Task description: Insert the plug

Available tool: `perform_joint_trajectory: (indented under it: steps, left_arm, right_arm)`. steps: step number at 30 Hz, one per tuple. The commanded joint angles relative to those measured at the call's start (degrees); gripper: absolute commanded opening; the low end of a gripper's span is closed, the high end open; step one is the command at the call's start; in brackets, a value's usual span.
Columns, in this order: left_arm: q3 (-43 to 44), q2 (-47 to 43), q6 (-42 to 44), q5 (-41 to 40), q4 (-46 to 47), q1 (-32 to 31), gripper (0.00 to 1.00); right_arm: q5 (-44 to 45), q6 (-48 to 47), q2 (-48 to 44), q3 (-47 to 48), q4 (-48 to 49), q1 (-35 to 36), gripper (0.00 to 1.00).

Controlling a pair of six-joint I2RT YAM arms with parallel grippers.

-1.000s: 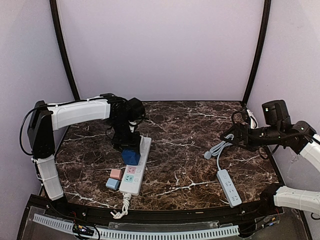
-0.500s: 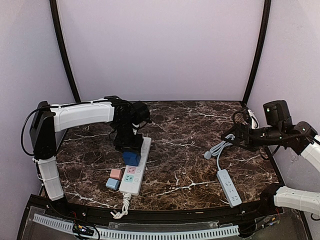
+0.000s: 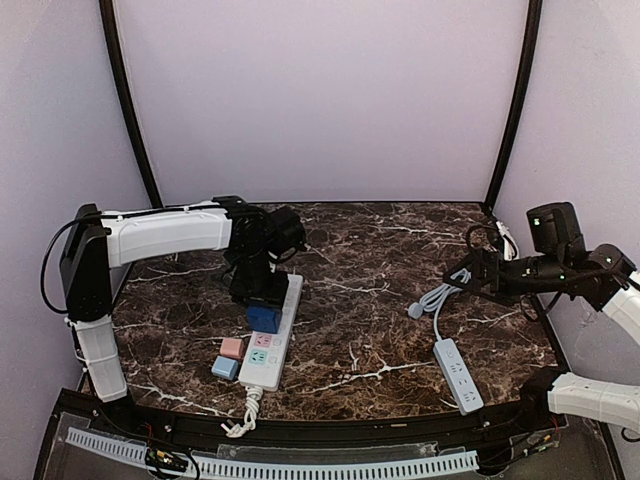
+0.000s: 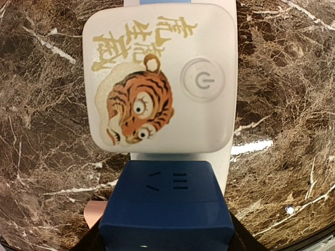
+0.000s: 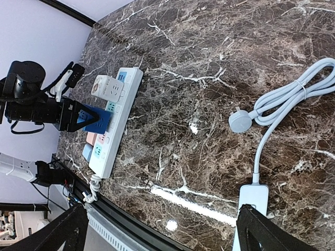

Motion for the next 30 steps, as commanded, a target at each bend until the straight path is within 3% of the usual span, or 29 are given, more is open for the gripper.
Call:
perform_joint_trajectory:
  steps: [1,8,17,26,30]
  left_arm:
    - [-3.6,0.8,-3.3,-1.7,0.1,-0.3,0.01]
    - [-4.1,1.4,-0.5,0.0,4.8,-0.7,0.01]
    - [-3.9,3.1,-8.3,-2.2,1.7,-1.5,0.01]
    - [-2.6,3.9,4.2,-3.6,3.3,-1.7,0.01]
    - [-3.9,4.0,3.7,-2.7,3.8,-1.5,0.01]
  right_arm:
    - [0.5,-0.5,-0.6,-0.6,-0.9,-0.2,0.99]
    - [0.6,-0.4,-0.8,-1.0,-1.2,-0.2,0.99]
    - [1.1,-0.2,-1.0,-1.1,-1.6,-0.3,0.99]
    - [1.4,0.2,-1.7,-2.0,-1.9,-0.3,0.99]
    - [1.7,0.4,-2.1,-2.6,-1.9,-0.3,0.99]
